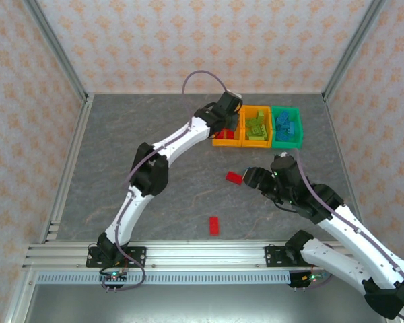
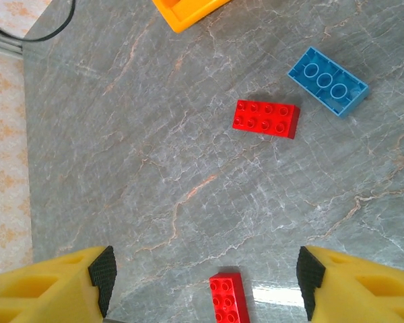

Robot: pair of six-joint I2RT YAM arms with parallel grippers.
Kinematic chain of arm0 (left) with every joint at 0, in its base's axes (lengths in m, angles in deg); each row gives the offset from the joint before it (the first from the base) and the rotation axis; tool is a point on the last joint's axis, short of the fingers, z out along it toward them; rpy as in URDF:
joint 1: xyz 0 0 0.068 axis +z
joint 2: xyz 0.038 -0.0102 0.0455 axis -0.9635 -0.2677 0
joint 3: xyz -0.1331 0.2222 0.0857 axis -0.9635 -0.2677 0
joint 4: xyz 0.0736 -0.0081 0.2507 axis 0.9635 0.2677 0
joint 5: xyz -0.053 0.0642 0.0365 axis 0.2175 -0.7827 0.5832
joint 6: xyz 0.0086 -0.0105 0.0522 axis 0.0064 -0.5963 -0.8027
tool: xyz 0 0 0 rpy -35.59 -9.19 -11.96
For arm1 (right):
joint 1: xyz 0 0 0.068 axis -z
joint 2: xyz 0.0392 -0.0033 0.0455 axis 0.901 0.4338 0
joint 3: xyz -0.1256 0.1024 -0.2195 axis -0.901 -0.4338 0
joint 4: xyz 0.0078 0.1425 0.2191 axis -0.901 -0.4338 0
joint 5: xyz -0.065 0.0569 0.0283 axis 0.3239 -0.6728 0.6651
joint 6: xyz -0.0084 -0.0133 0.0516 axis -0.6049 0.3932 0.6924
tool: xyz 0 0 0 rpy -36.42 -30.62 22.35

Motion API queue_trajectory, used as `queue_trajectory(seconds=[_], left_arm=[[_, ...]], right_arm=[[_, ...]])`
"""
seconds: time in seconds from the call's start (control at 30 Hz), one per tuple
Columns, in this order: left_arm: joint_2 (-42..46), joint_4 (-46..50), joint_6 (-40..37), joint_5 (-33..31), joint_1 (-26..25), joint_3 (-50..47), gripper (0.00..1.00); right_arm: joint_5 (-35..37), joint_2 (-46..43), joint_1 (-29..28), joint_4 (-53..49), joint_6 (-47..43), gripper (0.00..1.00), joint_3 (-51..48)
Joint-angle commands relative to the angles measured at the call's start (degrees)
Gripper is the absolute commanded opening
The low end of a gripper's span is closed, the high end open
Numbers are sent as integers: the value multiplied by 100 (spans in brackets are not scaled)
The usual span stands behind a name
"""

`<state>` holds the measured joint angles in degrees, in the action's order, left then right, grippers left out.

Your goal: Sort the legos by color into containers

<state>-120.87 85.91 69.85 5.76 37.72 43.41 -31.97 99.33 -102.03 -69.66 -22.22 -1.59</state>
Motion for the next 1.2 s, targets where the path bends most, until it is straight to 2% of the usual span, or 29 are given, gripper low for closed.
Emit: queue_trajectory(seconds=[0.0,0.1,0.2,0.27,0.43,0.57,0.73,0.9,1.03,1.17], left_arm=[[-147,337,69,-95,0,712,34],[-189,318,261,-184,1,823,47],[60,308,251,-87,-17,659,52],[475,80,269,48,-25,158,54],[2459,-1432,518,582,-168,-2515,54],[4224,-1981,386,637,-460,-4366,54],[6269,-1961,-287,527,-962,-6084,54],[7998,-1245,-1313,785,-1291,-7129,58],[9015,-88,-2614,1631,-1296,-7590,79],[9633,735,-3966,1691,-1298,-7973,95]], right_arm=[[250,-166,-35,-198,98,73,61],[286,-235,-33,-168,120,74,81],[315,-208,-32,-187,74,74,86],[347,-171,-35,-175,61,74,42],[338,134,-32,-21,-1,74,-48],[321,805,-33,-10,10,74,46],[117,1925,-68,423,67,77,101],[181,3035,-67,951,40,85,269],[306,4091,-70,1221,-67,88,696],[730,4908,-68,1131,46,92,1199]])
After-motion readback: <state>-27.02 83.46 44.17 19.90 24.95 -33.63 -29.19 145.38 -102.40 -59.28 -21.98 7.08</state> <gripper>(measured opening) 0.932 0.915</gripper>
